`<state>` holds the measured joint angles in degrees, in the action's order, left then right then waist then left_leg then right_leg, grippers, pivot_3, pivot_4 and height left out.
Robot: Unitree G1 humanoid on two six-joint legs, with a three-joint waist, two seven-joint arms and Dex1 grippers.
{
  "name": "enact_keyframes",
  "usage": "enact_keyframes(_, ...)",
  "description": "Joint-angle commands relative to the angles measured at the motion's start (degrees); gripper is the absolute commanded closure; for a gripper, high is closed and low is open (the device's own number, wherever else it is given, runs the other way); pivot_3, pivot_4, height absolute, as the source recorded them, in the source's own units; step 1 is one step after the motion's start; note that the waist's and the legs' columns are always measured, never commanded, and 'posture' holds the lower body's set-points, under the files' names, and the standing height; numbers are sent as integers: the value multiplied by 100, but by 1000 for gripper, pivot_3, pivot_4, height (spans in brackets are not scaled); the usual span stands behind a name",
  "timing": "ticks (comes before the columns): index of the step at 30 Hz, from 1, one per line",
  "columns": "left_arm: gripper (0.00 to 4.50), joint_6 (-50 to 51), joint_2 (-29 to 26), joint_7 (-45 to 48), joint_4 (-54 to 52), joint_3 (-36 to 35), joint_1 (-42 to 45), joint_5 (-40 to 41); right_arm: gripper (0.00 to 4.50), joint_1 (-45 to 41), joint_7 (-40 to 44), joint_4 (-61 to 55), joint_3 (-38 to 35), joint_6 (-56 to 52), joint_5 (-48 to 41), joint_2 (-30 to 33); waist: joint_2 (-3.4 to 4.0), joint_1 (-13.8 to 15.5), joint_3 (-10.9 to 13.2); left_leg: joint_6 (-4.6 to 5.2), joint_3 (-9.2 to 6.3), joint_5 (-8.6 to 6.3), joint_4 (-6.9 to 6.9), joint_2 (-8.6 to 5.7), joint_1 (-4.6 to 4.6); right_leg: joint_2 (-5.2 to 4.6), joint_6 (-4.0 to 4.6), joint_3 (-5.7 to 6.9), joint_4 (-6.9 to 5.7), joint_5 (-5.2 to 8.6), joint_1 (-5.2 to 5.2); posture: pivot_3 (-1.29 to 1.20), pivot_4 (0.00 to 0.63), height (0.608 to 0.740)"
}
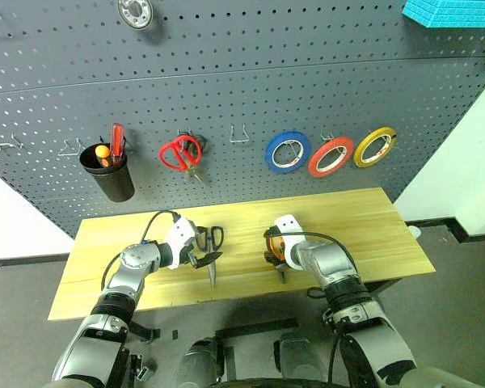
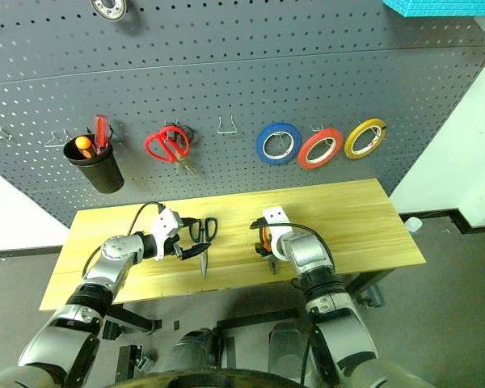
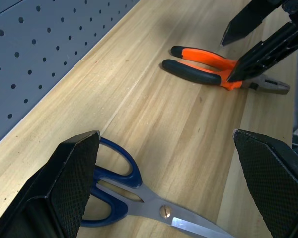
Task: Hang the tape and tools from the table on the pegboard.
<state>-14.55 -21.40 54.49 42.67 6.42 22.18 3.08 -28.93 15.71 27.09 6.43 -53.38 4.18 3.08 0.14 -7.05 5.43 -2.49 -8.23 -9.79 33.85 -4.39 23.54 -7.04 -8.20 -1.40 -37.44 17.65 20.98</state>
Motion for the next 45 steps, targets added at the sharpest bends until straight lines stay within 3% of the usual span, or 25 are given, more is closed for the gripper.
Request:
enact_keyframes(1, 0, -128, 36, -16, -175, -108, -72, 133, 13, -406, -468, 589, -255, 101, -49, -162, 0, -5, 0, 0, 0, 0, 0, 0, 0, 0, 0, 0, 0, 0, 0, -120, 67, 725)
enact_keyframes(9, 0, 102, 74, 480, -890, -254, -363, 688, 13, -795, -873, 1775, -386, 559, -65, -223, 1, -12, -1, 1, 0, 1, 0, 0, -1, 2, 1, -1, -3, -1, 1, -113, 60, 725)
enact_keyframes(12, 0, 183, 46, 535, -1023, -254, -437, 739, 582, -857, -826, 1976, -406, 644, -126, -230, 1, -21, -1, 1, 1, 1, 1, 1, -5, 4, 4, -2, -3, -3, -1, -111, 60, 725)
enact_keyframes(17, 0, 202, -7, 476, -1051, -263, -481, 707, 2269, -899, -835, 2119, -436, 728, -171, -230, 1, -23, -2, 1, 0, 1, 1, 3, -6, 9, 5, -4, -4, -3, -2, -110, 59, 725)
enact_keyframes(22, 0, 126, -78, 355, -1044, -373, -539, 739, 2319, -860, -652, 1876, -476, 724, -276, -160, 2, -23, -2, 1, 0, 1, 1, 4, -7, 10, 6, -5, -4, -4, -2, -110, 59, 725)
enact_keyframes(26, 0, -724, 45, -298, -794, -996, -425, 968, 2319, -290, 499, 420, 691, 2057, 176, 376, 6, -6, 2, 1, 0, 1, 0, 6, -4, 10, 5, -5, -3, -4, 2, -112, 61, 725)
enact_keyframes(31, 0, -1826, 225, -674, -546, -1555, -366, 1224, 2319, 259, 755, -780, 1252, 5300, 587, 1127, 6, -21, 4, -1, 8, 1, 1, 1, 13, 2, -9, -6, 1, 2, 14, -112, 61, 725)
enact_keyframes(34, 0, -2361, 389, -967, -340, -1783, -359, 1299, 2319, 50, 310, -885, 1277, 6806, 1005, 1365, 4, -16, 4, -3, 10, 2, 2, 2, 4, 4, -10, -5, 2, 3, 3, -110, 61, 725)
enact_keyframes(37, 0, -2640, 492, -1222, -176, -1867, -310, 1242, 2319, -345, -691, -660, 1208, 7746, 1674, 1406, -2, 14, 8, -2, 8, 3, 2, 3, 0, 6, -2, -5, 1, -1, -1, -103, 60, 725)
enact_keyframes(41, 0, -2787, 603, -1349, -204, -1765, -380, 1168, 2319, -988, -2311, 173, 1004, 8494, 2313, 1263, -5, 47, 7, -8, 5, 7, 3, 0, 0, 7, 2, -5, 0, -3, -1, -87, 53, 725)
enact_keyframes(45, 0, -2842, 709, -1476, -353, -1687, -492, 1109, 2319, -1787, -3039, 1328, 1034, 8999, 2541, 1210, -5, 145, 7, -10, 6, 10, 1, 1, -1, 12, 5, -6, -1, -5, -1, -66, 62, 725)
